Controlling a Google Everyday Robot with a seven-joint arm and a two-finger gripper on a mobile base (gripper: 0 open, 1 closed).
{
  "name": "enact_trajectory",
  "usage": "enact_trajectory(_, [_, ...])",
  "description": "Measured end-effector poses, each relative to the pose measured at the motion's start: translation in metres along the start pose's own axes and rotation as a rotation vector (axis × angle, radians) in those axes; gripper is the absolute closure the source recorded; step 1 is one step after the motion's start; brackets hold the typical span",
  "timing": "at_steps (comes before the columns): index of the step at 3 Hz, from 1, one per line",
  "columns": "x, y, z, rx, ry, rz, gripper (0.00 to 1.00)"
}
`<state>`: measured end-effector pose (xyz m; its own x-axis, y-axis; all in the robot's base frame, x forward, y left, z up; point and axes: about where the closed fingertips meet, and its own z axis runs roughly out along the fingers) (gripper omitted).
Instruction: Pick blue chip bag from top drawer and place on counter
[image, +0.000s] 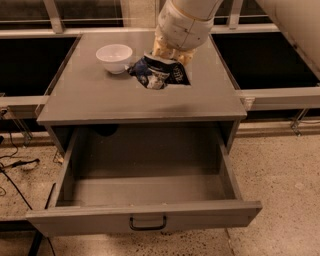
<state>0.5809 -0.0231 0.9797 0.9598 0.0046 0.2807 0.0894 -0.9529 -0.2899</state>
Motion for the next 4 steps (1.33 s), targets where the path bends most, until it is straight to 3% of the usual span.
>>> enact_trajectory(1, [0.022, 0.001, 0.008, 0.067, 0.06, -0.034, 1.0])
enact_trajectory(3, [0.045, 0.021, 0.057, 0.211, 0.172, -0.082, 1.0])
enact_trajectory(4, [0.05, 0.03, 0.078, 0.229, 0.191, -0.101, 1.0])
